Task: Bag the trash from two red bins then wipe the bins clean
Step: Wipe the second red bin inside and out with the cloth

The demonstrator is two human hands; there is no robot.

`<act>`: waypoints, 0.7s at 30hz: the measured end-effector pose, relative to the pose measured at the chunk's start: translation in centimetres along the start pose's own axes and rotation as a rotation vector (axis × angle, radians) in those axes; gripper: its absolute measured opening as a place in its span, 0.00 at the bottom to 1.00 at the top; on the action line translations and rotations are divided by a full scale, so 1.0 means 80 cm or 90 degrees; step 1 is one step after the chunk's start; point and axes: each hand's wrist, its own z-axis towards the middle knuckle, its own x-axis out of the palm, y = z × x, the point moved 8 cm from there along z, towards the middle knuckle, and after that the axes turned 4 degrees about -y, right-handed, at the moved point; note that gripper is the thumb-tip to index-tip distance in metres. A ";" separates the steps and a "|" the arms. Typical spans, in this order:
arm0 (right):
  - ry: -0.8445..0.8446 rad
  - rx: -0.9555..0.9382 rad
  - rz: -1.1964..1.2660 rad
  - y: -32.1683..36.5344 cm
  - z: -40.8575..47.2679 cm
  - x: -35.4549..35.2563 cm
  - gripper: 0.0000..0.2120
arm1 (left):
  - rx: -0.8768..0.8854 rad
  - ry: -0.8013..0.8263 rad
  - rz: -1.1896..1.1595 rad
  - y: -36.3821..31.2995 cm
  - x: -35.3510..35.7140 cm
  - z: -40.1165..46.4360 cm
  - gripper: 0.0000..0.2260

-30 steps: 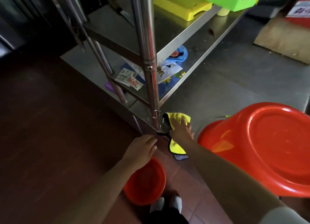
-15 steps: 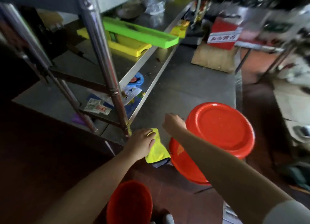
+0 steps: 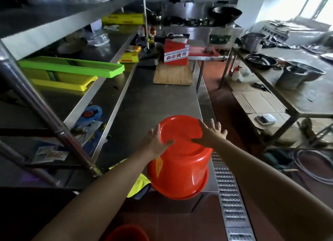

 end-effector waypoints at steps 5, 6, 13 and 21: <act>0.122 0.088 0.446 -0.053 0.013 0.057 0.60 | -0.175 0.072 -0.189 0.003 0.042 0.011 0.62; 0.134 0.093 0.525 -0.056 0.013 0.063 0.59 | -0.185 0.066 -0.228 0.001 0.044 0.010 0.61; 0.054 0.005 0.647 -0.092 0.004 0.053 0.52 | -0.121 -0.027 -0.374 -0.043 0.039 -0.023 0.53; -0.021 0.036 0.705 -0.139 -0.025 0.002 0.36 | -0.140 -0.262 -0.498 -0.062 0.014 -0.099 0.21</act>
